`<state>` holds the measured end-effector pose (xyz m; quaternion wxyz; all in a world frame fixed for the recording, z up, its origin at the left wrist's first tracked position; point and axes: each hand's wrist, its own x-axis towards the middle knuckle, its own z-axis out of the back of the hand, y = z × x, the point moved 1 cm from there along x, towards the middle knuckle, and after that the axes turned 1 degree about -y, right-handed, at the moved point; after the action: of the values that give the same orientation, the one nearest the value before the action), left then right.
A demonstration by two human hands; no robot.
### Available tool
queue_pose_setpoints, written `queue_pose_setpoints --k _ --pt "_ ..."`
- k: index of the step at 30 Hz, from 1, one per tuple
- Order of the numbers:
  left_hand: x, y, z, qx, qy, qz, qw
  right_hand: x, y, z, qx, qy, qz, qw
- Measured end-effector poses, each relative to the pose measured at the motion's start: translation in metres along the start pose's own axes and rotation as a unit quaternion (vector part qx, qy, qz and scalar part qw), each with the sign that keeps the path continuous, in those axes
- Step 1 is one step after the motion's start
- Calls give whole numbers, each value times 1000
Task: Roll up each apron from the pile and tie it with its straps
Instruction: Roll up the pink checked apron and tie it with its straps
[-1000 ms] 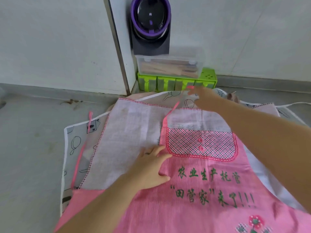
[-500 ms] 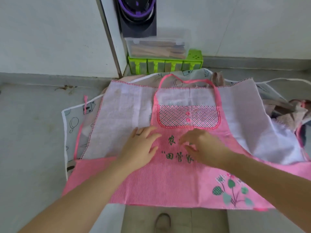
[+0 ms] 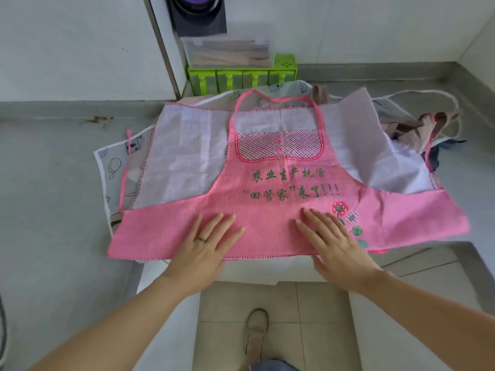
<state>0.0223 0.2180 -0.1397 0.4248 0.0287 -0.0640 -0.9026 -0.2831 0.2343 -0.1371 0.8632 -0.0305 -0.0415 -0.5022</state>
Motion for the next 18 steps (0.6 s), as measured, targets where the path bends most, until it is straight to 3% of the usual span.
queue_pose_setpoints --k 8,12,14,16,18 --pt "-1 7 3 -32 27 98 994 -5 -29 -11 -35 -10 -75 997" --pt "2 10 21 -74 79 102 989 -10 -35 -13 -32 -46 -105 993" --pt "7 20 42 -124 162 114 972 -6 -38 -2 -32 -40 -113 992" --pt "16 28 64 -176 231 129 948 -2 -44 17 -17 16 -132 991" --pt "26 36 88 -234 258 159 924 0 -50 43 45 125 -156 979"
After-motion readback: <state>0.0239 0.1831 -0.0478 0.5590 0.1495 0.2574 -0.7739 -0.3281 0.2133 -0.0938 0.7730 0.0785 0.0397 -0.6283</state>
